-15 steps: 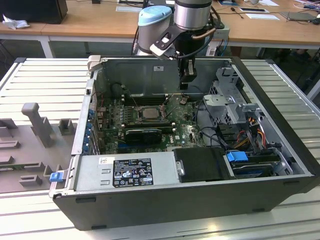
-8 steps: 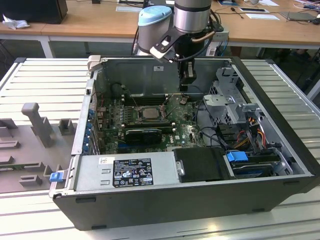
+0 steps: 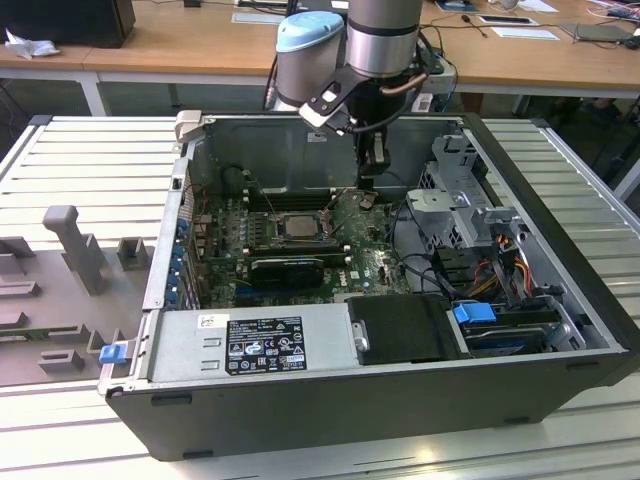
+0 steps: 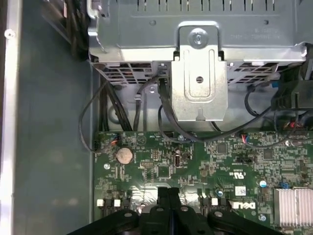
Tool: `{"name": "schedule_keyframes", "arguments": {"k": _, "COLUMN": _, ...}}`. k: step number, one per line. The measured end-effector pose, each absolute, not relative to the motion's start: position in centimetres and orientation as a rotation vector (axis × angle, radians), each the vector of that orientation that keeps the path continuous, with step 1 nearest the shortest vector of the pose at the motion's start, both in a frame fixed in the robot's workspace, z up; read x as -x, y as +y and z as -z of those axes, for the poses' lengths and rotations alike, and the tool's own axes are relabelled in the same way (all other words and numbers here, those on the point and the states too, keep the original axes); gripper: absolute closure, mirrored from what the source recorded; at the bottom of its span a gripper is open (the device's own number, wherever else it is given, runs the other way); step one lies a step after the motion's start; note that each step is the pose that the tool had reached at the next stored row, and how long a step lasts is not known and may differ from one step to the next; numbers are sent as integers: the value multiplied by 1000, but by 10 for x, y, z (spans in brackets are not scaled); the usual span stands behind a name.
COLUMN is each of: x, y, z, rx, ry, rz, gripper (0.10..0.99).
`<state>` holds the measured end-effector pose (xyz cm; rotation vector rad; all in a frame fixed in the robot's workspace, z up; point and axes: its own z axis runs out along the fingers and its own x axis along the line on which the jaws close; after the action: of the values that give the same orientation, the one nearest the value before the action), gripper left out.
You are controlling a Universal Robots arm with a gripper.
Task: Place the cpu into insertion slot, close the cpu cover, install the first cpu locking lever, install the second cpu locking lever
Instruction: 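Close the cpu cover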
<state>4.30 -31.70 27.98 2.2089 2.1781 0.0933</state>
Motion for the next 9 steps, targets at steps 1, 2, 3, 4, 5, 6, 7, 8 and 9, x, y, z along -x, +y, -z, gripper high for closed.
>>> {"name": "schedule_keyframes", "arguments": {"k": 1, "x": -43, "y": -317, "z": -278, "rx": -2209, "ry": 2178, "rz": -93, "gripper": 980}}
{"name": "schedule_keyframes", "arguments": {"k": 2, "x": -43, "y": -317, "z": -276, "rx": -2209, "ry": 2178, "rz": -93, "gripper": 980}}
{"name": "schedule_keyframes", "arguments": {"k": 3, "x": -43, "y": -317, "z": -274, "rx": -2209, "ry": 2178, "rz": -93, "gripper": 980}}
{"name": "schedule_keyframes", "arguments": {"k": 4, "x": -45, "y": -317, "z": -271, "rx": -2209, "ry": 2179, "rz": -92, "gripper": 980}}
{"name": "schedule_keyframes", "arguments": {"k": 5, "x": -45, "y": -317, "z": -269, "rx": -2210, "ry": 2180, "rz": -90, "gripper": 980}}
{"name": "schedule_keyframes", "arguments": {"k": 6, "x": -46, "y": -317, "z": -268, "rx": -2211, "ry": 2181, "rz": -88, "gripper": 980}}
{"name": "schedule_keyframes", "arguments": {"k": 7, "x": -46, "y": -317, "z": -265, "rx": -2213, "ry": 2182, "rz": -86, "gripper": 980}}
{"name": "schedule_keyframes", "arguments": {"k": 8, "x": -47, "y": -317, "z": -263, "rx": -2213, "ry": 2182, "rz": -85, "gripper": 980}}
{"name": "schedule_keyframes", "arguments": {"k": 9, "x": -48, "y": -317, "z": -260, "rx": -2214, "ry": 2183, "rz": -83, "gripper": 980}}
